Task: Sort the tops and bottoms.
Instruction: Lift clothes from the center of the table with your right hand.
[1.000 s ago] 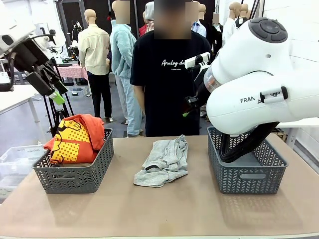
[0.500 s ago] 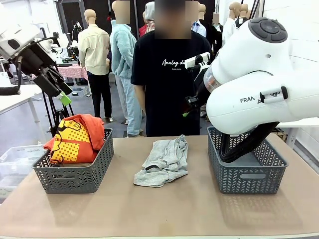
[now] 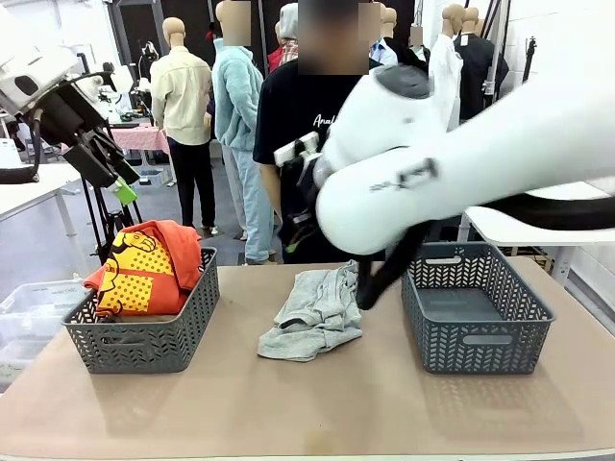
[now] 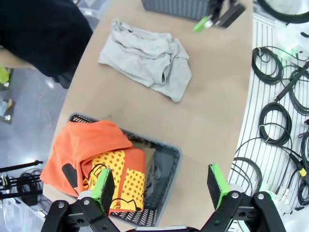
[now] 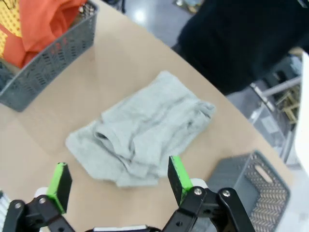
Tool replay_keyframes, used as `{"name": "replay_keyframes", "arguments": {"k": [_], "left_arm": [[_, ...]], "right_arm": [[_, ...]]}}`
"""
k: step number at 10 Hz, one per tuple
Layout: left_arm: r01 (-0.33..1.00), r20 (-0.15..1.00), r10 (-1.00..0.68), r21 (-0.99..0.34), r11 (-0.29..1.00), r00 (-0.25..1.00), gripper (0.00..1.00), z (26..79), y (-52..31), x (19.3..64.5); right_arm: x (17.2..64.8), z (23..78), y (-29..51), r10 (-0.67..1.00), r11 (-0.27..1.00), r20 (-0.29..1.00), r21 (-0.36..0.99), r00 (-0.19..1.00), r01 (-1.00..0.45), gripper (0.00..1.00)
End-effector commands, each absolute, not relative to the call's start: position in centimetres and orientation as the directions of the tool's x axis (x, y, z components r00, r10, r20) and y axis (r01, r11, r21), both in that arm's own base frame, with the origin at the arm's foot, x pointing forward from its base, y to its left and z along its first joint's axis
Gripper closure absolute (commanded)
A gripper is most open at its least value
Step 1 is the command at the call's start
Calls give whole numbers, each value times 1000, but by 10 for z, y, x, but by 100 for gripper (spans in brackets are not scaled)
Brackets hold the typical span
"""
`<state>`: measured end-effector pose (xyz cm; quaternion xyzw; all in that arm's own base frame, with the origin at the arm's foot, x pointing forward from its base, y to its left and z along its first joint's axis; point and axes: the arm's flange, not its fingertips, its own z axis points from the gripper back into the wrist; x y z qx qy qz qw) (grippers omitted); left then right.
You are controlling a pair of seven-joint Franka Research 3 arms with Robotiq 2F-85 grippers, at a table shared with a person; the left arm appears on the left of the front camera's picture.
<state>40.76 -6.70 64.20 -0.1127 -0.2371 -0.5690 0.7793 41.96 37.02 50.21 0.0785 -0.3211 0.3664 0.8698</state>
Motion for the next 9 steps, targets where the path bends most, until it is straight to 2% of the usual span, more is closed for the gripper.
{"name": "replay_keyframes", "arguments": {"k": [1,2,4,5,8,9], "left_arm": [[942,493,-837,92,322,238,0,643,-65,406],[942,493,-837,92,322,238,0,643,-65,406],[942,493,-837,92,322,238,0,643,-65,406],[942,493,-837,92,322,238,0,643,-65,406],[942,493,-837,92,322,238,0,643,-65,406],[942,493,-837,92,322,238,0,643,-65,406]], "right_arm": [[488,488,405,663,669,537,-112,522,-735,0],[515,470,419,677,671,484,-96,555,-735,0],[555,440,432,709,693,332,-165,622,-702,0],[569,421,428,698,712,250,-143,671,-688,0],[565,388,414,649,760,154,-90,745,-644,0],[569,393,407,696,715,211,-124,686,-688,0]]}}
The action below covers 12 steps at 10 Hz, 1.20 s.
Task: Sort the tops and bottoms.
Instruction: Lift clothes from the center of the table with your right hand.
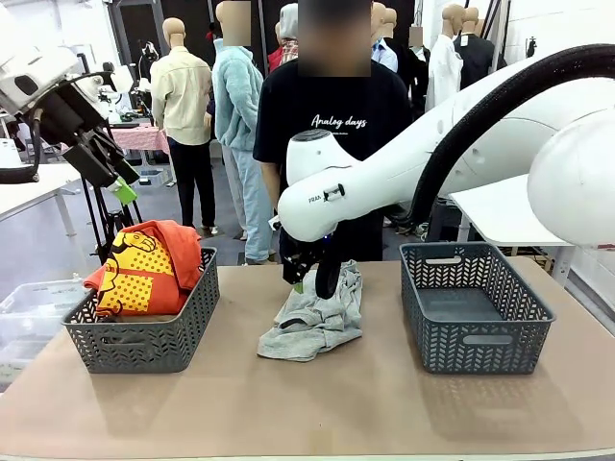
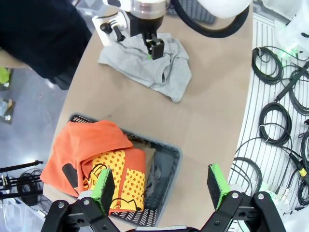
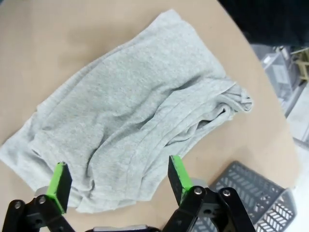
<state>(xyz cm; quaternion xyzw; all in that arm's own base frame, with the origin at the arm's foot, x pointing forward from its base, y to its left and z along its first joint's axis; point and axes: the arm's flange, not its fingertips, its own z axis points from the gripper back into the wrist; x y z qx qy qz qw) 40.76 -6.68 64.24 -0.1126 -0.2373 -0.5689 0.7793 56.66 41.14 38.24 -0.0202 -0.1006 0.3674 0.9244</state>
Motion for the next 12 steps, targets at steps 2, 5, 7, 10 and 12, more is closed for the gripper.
{"name": "replay_keyframes", "arguments": {"k": [2,5,7,10,12], "left_arm": [[942,493,-837,92,322,238,0,643,-65,406],[942,493,-837,92,322,238,0,643,-65,406],[942,493,-837,92,322,238,0,643,-65,406],[942,493,-837,92,322,238,0,643,-65,406],[942,493,-837,92,322,238,0,643,-65,406]], "right_arm": [[567,382,411,683,729,171,-111,710,-675,0],[578,352,395,669,742,115,-46,734,-669,0],[582,336,394,662,748,82,-21,745,-663,0],[586,320,387,651,759,31,12,759,-651,0],[586,322,387,644,765,26,18,765,-644,36]]}}
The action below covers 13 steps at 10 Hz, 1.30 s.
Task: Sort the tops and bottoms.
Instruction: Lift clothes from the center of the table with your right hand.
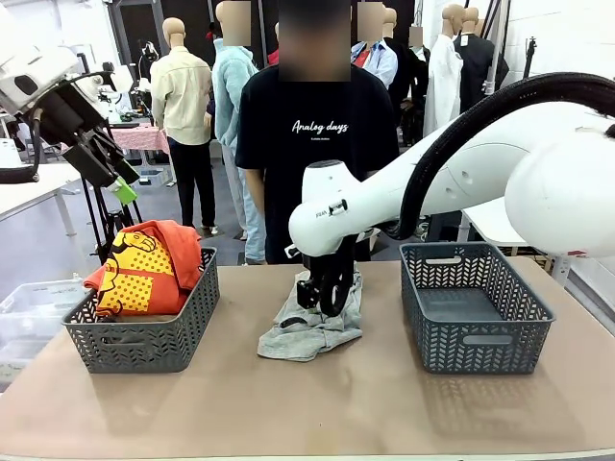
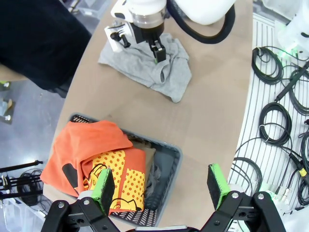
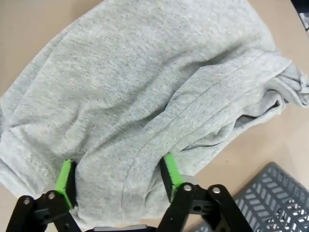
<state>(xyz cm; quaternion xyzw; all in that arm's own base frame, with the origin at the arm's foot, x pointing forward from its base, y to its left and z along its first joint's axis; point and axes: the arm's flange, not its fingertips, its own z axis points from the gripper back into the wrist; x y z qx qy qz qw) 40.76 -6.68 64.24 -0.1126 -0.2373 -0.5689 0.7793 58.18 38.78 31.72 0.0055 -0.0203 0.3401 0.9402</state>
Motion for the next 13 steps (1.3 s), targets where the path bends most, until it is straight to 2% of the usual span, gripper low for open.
{"name": "replay_keyframes", "arguments": {"k": [1,3,4,6,8,10,13], "left_arm": [[942,493,-837,92,322,238,0,643,-65,406],[942,493,-837,92,322,238,0,643,-65,406],[942,493,-837,92,322,238,0,643,-65,406],[942,493,-837,92,322,238,0,643,-65,406],[942,493,-837,92,322,238,0,643,-65,406],[942,493,-837,92,322,238,0,643,-65,406],[942,493,-837,92,322,238,0,643,-65,406]], "right_arm": [[586,322,387,641,767,22,22,768,-641,55],[587,322,388,633,774,4,25,774,-633,91],[587,322,388,630,776,-4,26,776,-630,100],[587,321,387,613,790,-38,41,789,-612,100],[586,328,383,585,810,-19,68,811,-583,100],[581,377,377,570,816,111,38,814,-577,100],[558,494,379,584,807,361,-155,728,-570,100]]}}
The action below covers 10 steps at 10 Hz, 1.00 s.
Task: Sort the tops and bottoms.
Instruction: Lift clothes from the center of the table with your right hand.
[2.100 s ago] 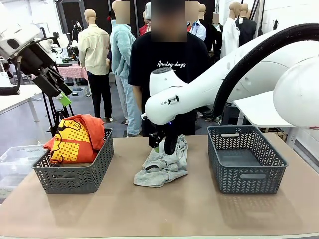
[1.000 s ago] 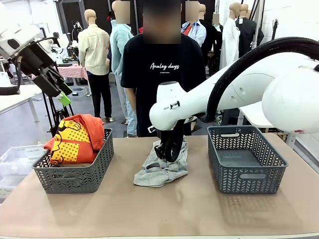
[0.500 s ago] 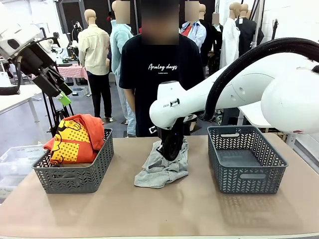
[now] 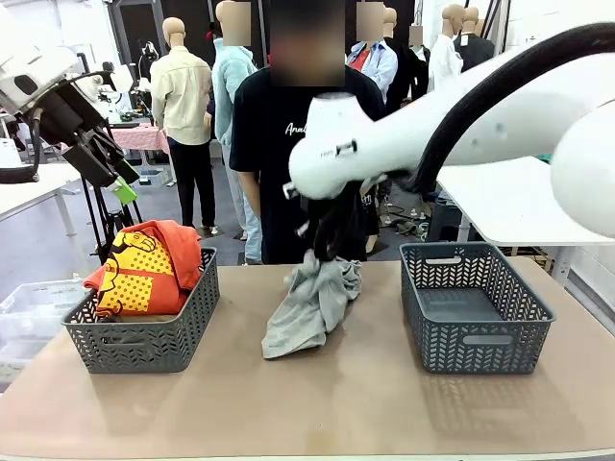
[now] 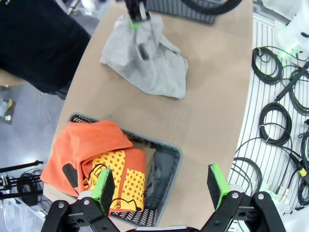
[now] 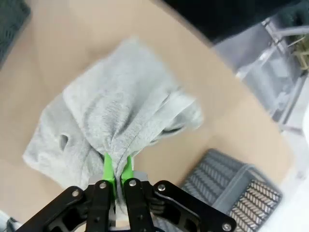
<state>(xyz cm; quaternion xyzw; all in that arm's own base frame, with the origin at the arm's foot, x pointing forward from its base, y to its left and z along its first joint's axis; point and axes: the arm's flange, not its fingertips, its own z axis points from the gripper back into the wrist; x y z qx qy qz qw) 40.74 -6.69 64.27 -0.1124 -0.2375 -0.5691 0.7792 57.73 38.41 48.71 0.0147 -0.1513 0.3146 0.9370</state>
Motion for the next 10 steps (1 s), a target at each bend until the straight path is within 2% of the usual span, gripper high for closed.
{"name": "replay_keyframes", "arguments": {"k": [1,3,7,8,9,10], "left_arm": [[942,493,-837,92,322,238,0,643,-65,406],[942,493,-837,92,322,238,0,643,-65,406],[942,493,-837,92,322,238,0,643,-65,406],[942,493,-837,92,322,238,0,643,-65,406],[942,493,-837,92,322,238,0,643,-65,406],[942,493,-837,92,322,238,0,643,-65,406]], "right_arm": [[548,524,383,591,801,426,-207,685,-562,100],[529,576,383,577,805,555,-266,599,-530,100],[492,643,376,512,822,751,-288,418,-491,100],[490,638,376,527,800,744,-273,410,-534,100],[508,653,385,541,805,704,-276,460,-525,100],[508,653,385,541,805,704,-276,460,-525,100]]}}
